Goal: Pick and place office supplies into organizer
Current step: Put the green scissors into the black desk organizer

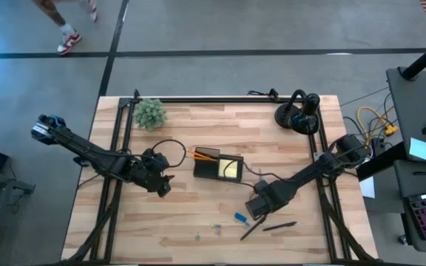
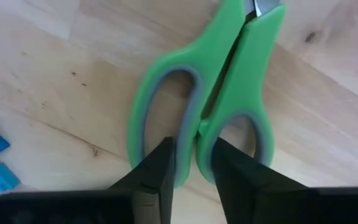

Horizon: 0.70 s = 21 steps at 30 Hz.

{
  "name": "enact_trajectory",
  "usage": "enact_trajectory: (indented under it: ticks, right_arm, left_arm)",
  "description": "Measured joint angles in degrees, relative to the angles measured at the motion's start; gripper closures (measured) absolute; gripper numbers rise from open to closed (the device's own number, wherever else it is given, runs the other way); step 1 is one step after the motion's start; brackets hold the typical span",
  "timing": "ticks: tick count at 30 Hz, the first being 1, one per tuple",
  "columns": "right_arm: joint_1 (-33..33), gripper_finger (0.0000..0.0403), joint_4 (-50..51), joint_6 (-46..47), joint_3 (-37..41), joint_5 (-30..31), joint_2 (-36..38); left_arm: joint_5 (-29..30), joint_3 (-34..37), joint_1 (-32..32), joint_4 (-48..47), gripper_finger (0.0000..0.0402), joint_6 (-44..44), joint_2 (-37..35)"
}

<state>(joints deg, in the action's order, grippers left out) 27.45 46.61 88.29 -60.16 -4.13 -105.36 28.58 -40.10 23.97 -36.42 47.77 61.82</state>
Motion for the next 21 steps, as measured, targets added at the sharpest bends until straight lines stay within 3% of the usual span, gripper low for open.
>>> enact_trajectory:
  ticks: [4,11,18,21]
  right_arm:
    - [-0.59,0.0349,0.77,-2.74,-0.61,0.27,-0.09]
    - [-0.64,0.0349,1.43,-3.83,-1.74,2.30,2.25]
    - [0.94,0.0349,-0.46,4.45,-6.04,10.58,14.39]
    - [2.16,0.0349,-7.10,9.06,-6.85,18.01,21.54]
  left_arm:
    - [0.10,0.00,0.00,0.00,0.0203,0.03,0.02]
    - [0.66,0.00,0.00,0.02,0.0203,0.02,0.02]
    - [0.77,0.00,0.00,0.19,0.0203,0.02,0.02]
    - [1.99,-0.04,0.00,0.16,0.0203,-0.13,0.02]
